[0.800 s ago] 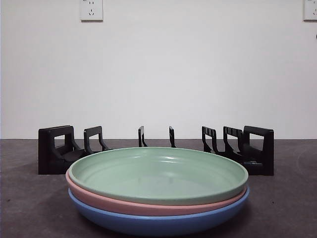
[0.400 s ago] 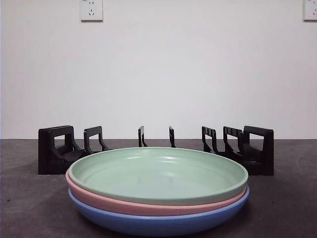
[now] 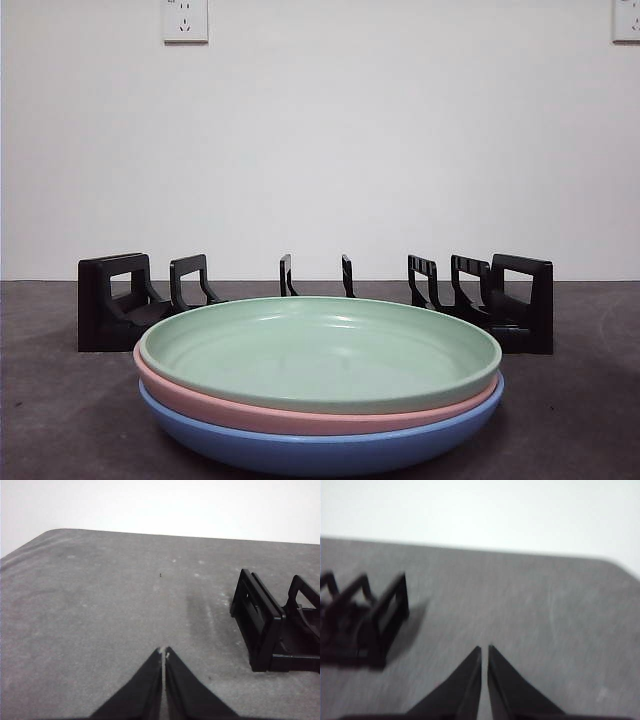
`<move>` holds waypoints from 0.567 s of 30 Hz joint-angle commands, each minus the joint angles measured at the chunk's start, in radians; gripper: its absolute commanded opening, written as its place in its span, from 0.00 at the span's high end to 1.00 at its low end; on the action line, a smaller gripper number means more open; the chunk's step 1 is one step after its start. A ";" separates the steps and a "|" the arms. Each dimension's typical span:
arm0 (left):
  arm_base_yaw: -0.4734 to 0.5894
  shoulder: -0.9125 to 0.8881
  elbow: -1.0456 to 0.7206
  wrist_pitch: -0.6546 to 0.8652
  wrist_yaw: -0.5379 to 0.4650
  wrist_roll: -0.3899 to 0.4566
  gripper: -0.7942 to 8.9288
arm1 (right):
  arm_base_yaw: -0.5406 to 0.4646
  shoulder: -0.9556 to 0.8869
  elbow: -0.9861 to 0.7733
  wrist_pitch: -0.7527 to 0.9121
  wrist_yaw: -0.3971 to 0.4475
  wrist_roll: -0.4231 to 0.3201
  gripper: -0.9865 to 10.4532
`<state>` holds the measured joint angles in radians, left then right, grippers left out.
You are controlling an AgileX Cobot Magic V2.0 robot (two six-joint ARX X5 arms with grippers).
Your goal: Place the plate
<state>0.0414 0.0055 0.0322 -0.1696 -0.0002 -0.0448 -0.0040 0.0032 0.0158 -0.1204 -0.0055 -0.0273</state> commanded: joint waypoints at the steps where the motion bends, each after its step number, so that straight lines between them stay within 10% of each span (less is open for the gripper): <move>1: 0.000 -0.001 -0.018 0.013 0.001 -0.005 0.91 | -0.001 0.000 -0.004 -0.014 -0.001 0.043 0.90; 17: 0.000 -0.002 -0.018 0.012 0.001 -0.005 0.91 | 0.001 0.000 -0.004 0.023 -0.002 0.050 0.90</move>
<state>0.0418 0.0055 0.0322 -0.1684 -0.0002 -0.0448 -0.0036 0.0044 0.0162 -0.1074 -0.0067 0.0078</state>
